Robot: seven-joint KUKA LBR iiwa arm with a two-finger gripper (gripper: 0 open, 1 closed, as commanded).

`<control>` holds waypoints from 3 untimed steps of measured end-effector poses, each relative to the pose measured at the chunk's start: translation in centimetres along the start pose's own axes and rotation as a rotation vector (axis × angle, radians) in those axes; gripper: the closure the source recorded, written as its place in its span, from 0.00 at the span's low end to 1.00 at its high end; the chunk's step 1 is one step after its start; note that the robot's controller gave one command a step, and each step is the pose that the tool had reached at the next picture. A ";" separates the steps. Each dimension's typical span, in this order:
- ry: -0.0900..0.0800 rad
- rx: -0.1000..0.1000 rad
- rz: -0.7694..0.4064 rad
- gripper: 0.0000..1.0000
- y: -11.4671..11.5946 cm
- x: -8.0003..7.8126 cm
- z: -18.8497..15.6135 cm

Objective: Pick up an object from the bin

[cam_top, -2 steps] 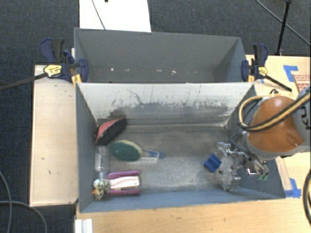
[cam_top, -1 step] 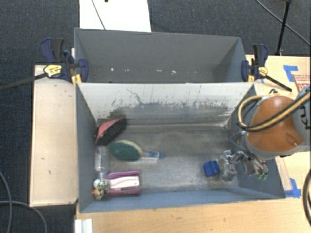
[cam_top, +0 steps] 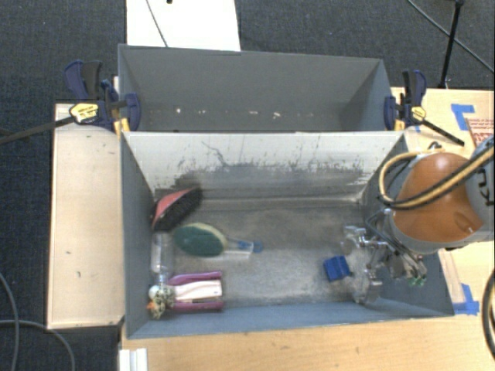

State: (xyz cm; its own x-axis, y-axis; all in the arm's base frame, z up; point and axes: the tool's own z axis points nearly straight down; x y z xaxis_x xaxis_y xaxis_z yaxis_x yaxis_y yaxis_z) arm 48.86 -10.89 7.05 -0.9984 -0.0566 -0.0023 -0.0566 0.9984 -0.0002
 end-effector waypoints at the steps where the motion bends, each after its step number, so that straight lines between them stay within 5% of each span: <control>1: -0.004 -0.001 -0.173 0.00 4.6 -2.0 0.0; 2: -0.002 0.000 -0.172 1.00 4.4 -2.0 0.0; 3: -0.009 0.002 -0.189 1.00 5.6 -2.5 -14.9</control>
Offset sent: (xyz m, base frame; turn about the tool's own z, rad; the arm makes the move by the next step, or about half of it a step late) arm 0.0163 0.0450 -0.0005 -0.1734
